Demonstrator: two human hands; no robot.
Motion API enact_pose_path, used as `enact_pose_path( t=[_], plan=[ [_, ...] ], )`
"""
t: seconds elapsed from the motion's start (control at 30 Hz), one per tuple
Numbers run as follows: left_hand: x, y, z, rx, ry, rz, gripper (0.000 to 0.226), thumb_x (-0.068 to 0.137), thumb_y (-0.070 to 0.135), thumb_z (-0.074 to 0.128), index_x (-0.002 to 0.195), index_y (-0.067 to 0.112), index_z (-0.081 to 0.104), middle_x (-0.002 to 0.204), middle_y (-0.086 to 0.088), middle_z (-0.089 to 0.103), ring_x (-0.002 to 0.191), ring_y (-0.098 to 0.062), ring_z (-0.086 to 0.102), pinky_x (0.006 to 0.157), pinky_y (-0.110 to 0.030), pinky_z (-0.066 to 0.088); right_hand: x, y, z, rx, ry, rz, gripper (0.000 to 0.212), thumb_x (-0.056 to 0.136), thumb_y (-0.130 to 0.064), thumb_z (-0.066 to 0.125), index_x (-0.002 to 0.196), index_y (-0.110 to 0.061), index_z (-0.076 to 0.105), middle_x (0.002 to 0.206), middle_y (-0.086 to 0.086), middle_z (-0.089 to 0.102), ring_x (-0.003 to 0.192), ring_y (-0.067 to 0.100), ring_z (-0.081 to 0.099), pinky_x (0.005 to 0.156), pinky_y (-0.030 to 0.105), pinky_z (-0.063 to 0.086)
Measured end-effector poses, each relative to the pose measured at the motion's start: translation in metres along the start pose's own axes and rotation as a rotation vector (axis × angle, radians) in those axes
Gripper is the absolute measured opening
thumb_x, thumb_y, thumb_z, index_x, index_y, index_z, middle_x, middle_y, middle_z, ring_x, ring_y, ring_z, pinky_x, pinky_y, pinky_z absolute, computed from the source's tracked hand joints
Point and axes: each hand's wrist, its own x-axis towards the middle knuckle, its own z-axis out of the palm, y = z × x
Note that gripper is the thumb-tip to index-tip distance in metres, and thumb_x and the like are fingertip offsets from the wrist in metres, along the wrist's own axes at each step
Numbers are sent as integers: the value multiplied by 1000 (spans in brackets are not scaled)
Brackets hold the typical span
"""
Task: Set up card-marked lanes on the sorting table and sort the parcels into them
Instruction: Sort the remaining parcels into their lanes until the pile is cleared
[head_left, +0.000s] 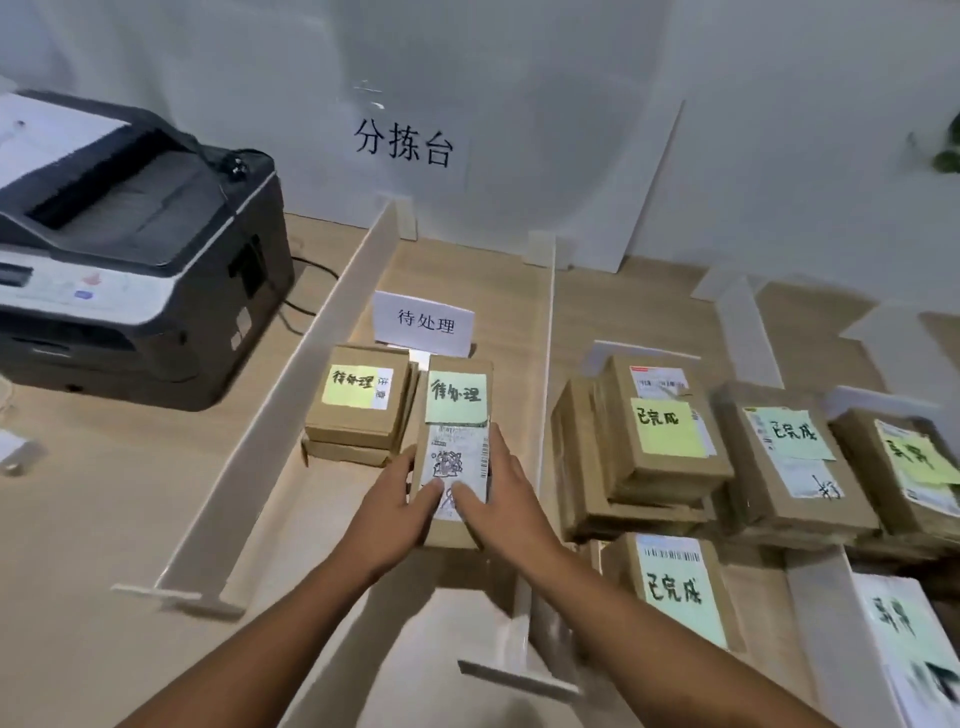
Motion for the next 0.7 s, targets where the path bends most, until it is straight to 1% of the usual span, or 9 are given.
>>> enact_pose_path(
  t=[0.07,0.17,0.27,0.3,0.4,0.47,0.57,0.63,0.7],
  plan=[
    [23,-5,0,4,-32,-5,33,103,40,52,130,57,44,116,47,51,107,19,54,78,-2,38,21,-4,5,-6,6,54,83,92,-30,59,157,-44,10,137,-1,55,118,20,58,97,40,52],
    [58,-17,3,-2,-76,-13,33,105,33,50,124,60,47,110,52,54,107,25,52,78,2,37,51,-5,12,-3,11,127,82,92,-27,58,159,-40,11,138,1,55,118,21,58,100,43,52],
    [92,-35,10,-26,-115,-4,38,105,24,48,126,56,50,118,46,58,114,18,54,85,2,38,79,2,21,6,15,183,81,94,-23,58,158,-38,12,137,4,54,119,24,59,101,42,51],
    [102,-42,14,-30,-130,-10,38,106,22,47,130,52,50,122,40,60,117,13,55,92,-4,41,87,6,24,6,11,199,79,94,-21,57,158,-37,12,139,4,54,120,24,59,102,42,51],
    [116,-61,26,-24,-159,-7,39,107,20,43,142,36,47,137,18,58,128,-3,53,112,-35,42,103,20,31,-23,-25,230,76,98,-20,55,159,-32,12,147,3,51,128,24,54,106,39,47],
    [117,-69,33,10,-136,11,39,109,25,39,147,33,41,142,13,52,134,-9,48,115,-42,38,108,28,33,-31,-47,233,76,100,-22,54,161,-27,8,152,1,47,135,23,48,111,40,43],
    [117,-67,36,57,-114,20,38,108,27,39,146,28,42,140,8,54,132,-13,49,113,-43,40,105,32,33,-32,-21,232,72,102,-24,52,161,-24,11,152,2,47,135,23,48,112,40,42],
    [111,-55,32,102,-75,38,34,107,30,41,140,28,46,133,7,57,127,-16,50,106,-40,44,95,24,27,9,49,204,61,101,-25,52,156,-30,24,144,0,53,130,20,52,108,38,45],
    [101,-35,26,170,-19,91,35,105,33,46,139,27,48,131,5,57,125,-13,48,100,-30,41,82,13,16,50,119,136,50,101,-28,54,147,-39,36,137,-14,56,125,4,55,102,27,49]
  ],
)
